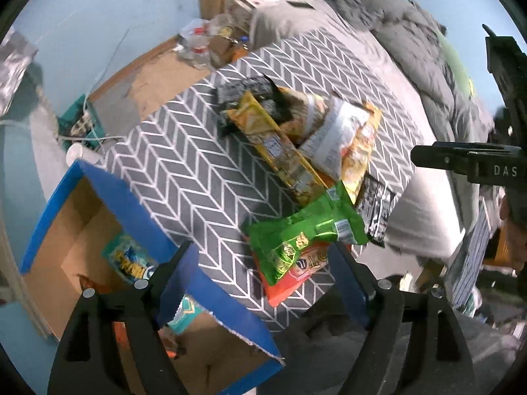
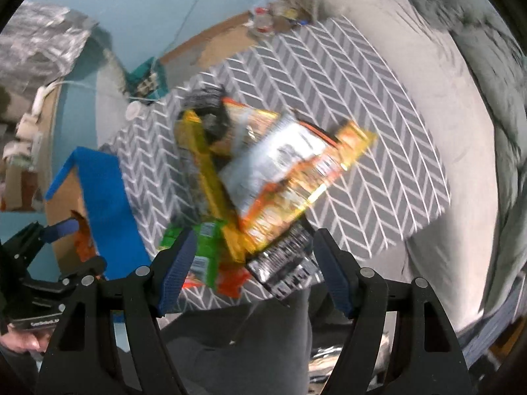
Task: Organize snacks
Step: 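Grasp the green pea-snack bag with the left gripper while the right grasps the black bag, then carry the green bag and black bag over the box with both grippers, then open both grippers to drop the bags into the box, then move both grippers back toward the remaining snacks on the table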
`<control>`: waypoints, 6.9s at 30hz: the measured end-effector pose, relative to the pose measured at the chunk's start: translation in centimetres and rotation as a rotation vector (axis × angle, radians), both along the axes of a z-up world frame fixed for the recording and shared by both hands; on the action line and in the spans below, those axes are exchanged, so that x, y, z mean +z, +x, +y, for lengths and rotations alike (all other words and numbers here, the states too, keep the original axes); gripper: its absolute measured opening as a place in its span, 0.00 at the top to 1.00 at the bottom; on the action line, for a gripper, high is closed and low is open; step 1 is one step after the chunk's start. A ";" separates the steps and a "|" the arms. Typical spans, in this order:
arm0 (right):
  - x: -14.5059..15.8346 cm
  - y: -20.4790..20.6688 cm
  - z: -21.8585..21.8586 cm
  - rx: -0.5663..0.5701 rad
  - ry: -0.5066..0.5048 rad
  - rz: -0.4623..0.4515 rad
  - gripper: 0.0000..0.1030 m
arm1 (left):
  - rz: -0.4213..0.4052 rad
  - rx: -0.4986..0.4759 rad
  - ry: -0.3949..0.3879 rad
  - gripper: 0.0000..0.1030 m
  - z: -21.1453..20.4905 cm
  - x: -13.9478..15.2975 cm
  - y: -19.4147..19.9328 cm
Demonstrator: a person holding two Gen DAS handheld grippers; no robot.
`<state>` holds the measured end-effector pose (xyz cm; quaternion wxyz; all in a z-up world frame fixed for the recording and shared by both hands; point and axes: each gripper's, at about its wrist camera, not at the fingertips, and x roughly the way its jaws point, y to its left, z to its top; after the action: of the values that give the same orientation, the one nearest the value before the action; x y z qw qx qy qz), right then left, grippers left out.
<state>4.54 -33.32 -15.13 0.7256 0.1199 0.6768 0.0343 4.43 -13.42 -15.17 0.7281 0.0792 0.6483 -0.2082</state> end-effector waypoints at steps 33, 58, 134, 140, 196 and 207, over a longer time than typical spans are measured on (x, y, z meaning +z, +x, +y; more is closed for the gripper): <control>-13.0 -3.6 -2.0 -0.330 0.075 0.231 0.29 | 0.106 -0.343 0.153 0.16 -7.4 -10.5 -0.6; -13.1 -4.6 -2.3 -0.263 0.018 0.159 0.50 | 0.138 -0.147 0.024 0.68 -4.2 -9.1 1.3; 3.5 1.7 12.1 0.377 0.025 -0.179 0.38 | 0.008 0.417 -0.199 0.69 9.7 3.1 -0.6; 4.1 1.9 15.5 0.486 0.061 -0.195 0.38 | -0.008 0.516 -0.205 0.69 12.2 3.5 -1.9; 2.0 0.6 29.7 0.784 0.120 -0.078 0.28 | 0.011 0.935 -0.130 0.41 23.3 0.9 -10.1; 2.5 2.7 23.0 0.601 0.102 -0.073 0.28 | 0.016 0.813 -0.126 0.38 19.9 1.5 -6.8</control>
<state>7.22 -10.36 -12.59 0.6998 -0.0505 0.6529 0.2854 -2.39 6.50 -13.66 0.7494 -0.2296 0.6185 0.0565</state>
